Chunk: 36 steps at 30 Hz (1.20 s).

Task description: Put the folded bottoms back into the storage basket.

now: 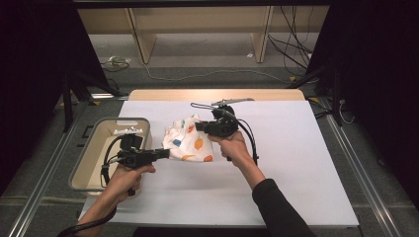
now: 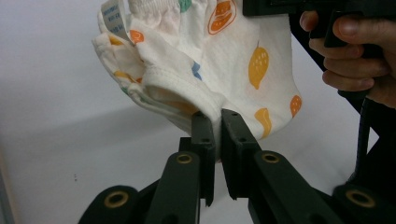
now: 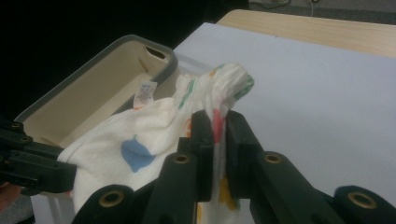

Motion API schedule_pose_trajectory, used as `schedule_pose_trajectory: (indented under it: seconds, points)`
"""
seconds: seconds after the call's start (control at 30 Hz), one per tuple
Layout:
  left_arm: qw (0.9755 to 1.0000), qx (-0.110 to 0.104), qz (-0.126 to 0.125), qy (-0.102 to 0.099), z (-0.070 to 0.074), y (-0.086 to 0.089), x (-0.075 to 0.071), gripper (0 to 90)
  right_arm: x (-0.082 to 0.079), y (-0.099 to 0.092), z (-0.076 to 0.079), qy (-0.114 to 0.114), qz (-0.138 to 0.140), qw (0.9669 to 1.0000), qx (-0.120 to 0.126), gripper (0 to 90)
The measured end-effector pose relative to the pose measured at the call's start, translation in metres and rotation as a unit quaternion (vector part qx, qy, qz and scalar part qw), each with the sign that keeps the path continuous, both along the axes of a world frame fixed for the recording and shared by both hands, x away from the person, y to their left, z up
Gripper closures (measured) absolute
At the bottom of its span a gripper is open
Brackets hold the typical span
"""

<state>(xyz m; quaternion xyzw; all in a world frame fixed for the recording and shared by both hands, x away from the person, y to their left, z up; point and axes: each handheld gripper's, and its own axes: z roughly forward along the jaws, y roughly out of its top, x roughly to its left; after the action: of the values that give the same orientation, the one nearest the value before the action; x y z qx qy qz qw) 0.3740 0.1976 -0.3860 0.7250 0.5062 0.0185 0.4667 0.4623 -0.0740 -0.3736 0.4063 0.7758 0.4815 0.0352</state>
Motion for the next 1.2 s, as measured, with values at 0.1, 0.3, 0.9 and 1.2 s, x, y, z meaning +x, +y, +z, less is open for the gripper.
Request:
schedule_pose_trajectory:
  seconds: [0.1, 0.3, 0.9, 1.2]
  points:
    - [1.0000, 0.003, 0.000, -0.001, 0.001, 0.002, -0.001, 83.6, 0.000, 0.004, 0.001, -0.002, 0.001, 1.0000, 0.002, 83.3]
    - [1.0000, 0.002, 0.007, -0.002, 0.003, 0.011, -0.001, 83.7, 0.002, 0.012, 0.005, -0.003, 0.002, 1.0000, 0.002, 83.3]
    - [0.9997, 0.000, 0.023, -0.010, 0.013, 0.043, -0.003, 83.6, 0.009, 0.044, 0.016, -0.007, 0.015, 0.9999, 0.004, 83.3]
    - [0.9995, -0.001, 0.029, -0.009, 0.016, 0.058, -0.005, 83.5, 0.011, 0.060, 0.020, -0.007, 0.023, 0.9997, 0.003, 83.3]
